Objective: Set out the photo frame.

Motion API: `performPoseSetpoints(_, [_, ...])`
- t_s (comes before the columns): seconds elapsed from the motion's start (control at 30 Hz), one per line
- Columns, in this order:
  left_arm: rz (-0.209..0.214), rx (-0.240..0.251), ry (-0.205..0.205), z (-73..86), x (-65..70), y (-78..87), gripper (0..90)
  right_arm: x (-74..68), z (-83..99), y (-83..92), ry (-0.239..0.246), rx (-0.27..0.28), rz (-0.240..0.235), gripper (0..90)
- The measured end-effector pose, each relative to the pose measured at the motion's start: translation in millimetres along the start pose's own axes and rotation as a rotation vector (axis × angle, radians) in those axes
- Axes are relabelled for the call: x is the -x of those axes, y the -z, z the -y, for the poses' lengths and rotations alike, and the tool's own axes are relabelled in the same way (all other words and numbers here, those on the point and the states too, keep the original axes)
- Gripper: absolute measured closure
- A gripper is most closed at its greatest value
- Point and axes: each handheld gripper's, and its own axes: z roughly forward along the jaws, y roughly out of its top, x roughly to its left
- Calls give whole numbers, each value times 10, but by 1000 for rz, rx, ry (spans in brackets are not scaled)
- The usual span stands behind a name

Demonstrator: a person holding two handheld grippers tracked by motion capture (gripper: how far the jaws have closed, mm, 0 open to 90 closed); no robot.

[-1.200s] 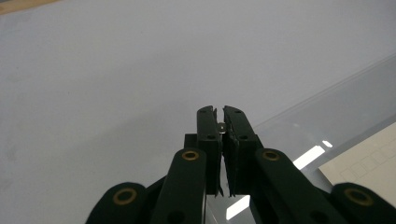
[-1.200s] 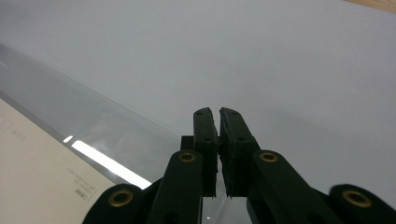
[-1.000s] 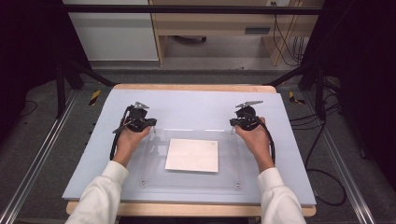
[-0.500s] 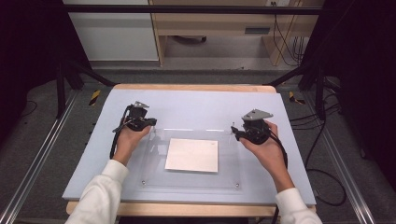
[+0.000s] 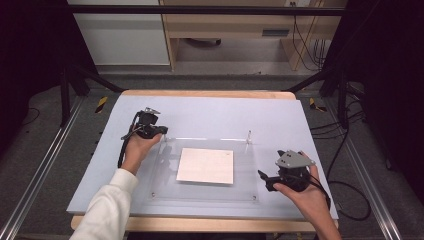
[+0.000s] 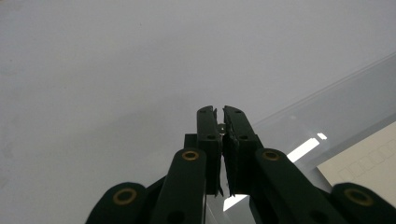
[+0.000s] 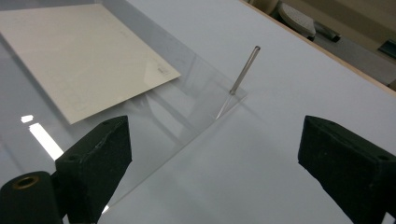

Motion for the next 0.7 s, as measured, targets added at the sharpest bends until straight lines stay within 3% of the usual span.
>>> performPoseSetpoints(0.1, [1,2,2,0,-4,-3,849,-53,68,42,-13,15,-10,101])
performPoseSetpoints(0.23, [1,1,1,-3,-5,-5,849,-112,130,75,6,10,-18,115])
performPoseSetpoints(0.7, [5,-6,3,-11,-17,-9,849,-187,230,112,6,0,-40,130])
